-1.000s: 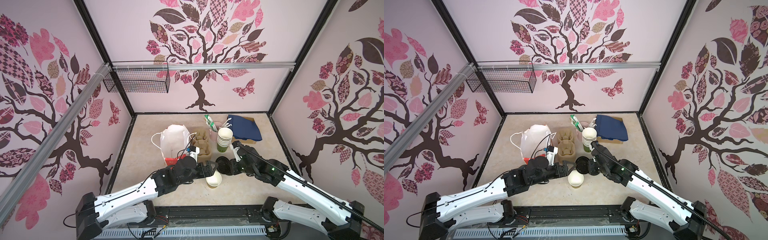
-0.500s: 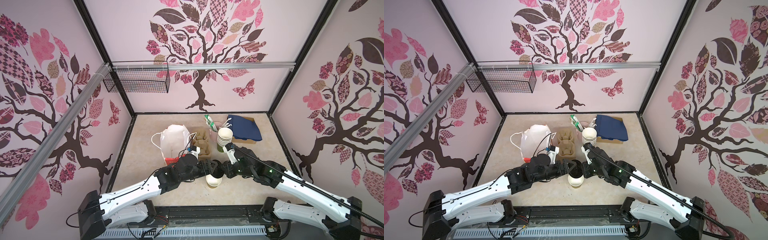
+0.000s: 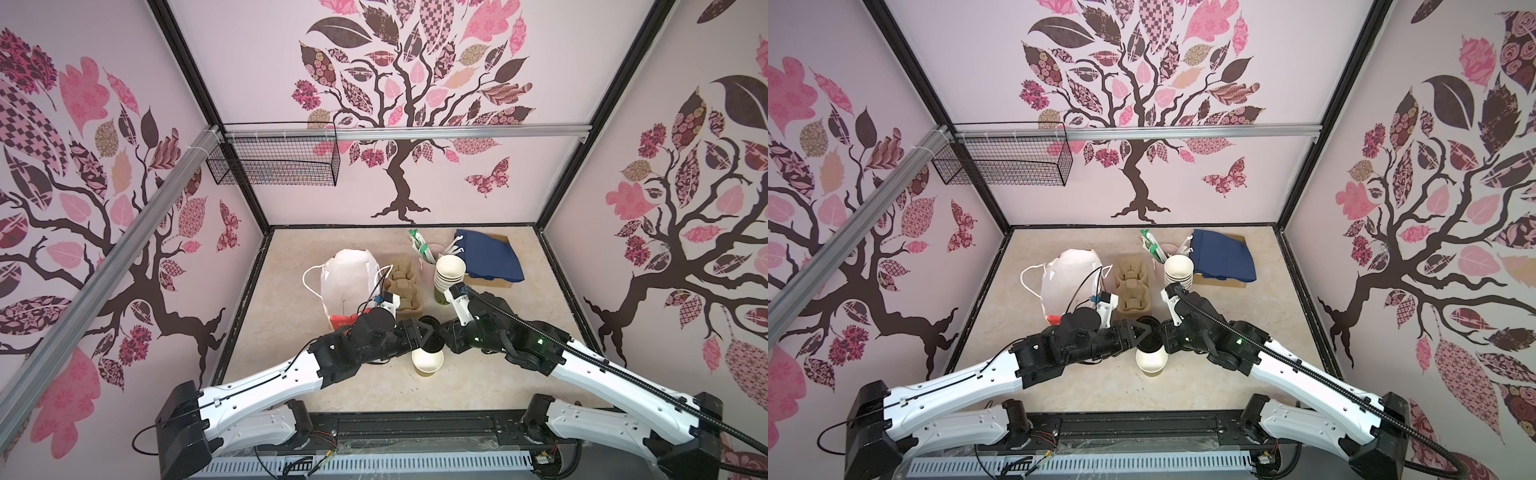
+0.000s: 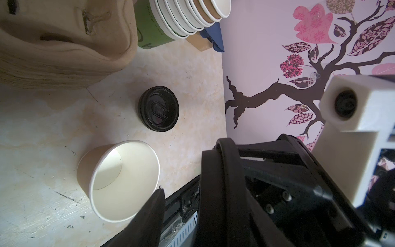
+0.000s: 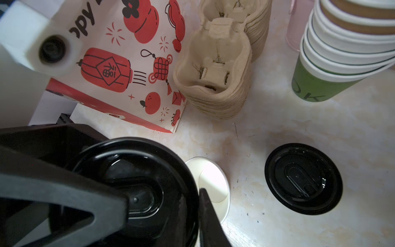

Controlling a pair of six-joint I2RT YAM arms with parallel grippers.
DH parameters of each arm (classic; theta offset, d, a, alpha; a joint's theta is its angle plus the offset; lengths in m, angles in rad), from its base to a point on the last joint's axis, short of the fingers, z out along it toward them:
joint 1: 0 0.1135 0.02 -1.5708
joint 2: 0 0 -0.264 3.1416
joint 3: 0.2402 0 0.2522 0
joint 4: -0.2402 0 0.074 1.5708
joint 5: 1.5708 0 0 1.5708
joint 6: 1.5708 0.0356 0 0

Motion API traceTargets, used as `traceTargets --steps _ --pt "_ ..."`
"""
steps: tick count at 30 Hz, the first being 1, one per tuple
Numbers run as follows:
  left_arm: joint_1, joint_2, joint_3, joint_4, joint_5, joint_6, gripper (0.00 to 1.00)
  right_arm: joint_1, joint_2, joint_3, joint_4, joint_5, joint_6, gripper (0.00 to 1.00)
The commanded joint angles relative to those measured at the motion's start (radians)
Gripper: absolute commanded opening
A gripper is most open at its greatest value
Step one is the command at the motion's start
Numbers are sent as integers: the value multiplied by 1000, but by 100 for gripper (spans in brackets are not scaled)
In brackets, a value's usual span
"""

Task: Pack a coffee takeout order
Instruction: Pass the lid.

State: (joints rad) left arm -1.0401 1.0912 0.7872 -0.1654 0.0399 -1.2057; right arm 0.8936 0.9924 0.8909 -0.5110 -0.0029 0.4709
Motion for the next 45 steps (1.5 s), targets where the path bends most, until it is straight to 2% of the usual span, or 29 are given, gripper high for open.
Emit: traceTargets --steps 1,13,21,29,32,36,39,41,45 --pt "5 -5 0 15 5 3 54 2 11 11 10 34 1 15" --pt "5 -8 0 9 0 23 40 2 42 30 -8 36 -5 15" --pt "5 -5 0 1 -3 27 38 2 34 36 -11 39 -2 16" --pt "5 2 10 2 -2 32 28 3 19 37 -19 48 1 19" --pt "5 6 15 0 2 35 28 2 12 40 -21 49 3 25" --pt "5 6 18 0 2 35 28 3 -12 54 -49 83 -2 47" --pt "5 4 22 -16 -1 33 28 2 -43 89 -108 164 -24 58" --pt "5 1 27 -27 -2 25 28 2 -75 100 -126 185 -46 60" --pt "5 -9 46 -78 -10 -32 28 2 -162 71 -96 150 -138 58"
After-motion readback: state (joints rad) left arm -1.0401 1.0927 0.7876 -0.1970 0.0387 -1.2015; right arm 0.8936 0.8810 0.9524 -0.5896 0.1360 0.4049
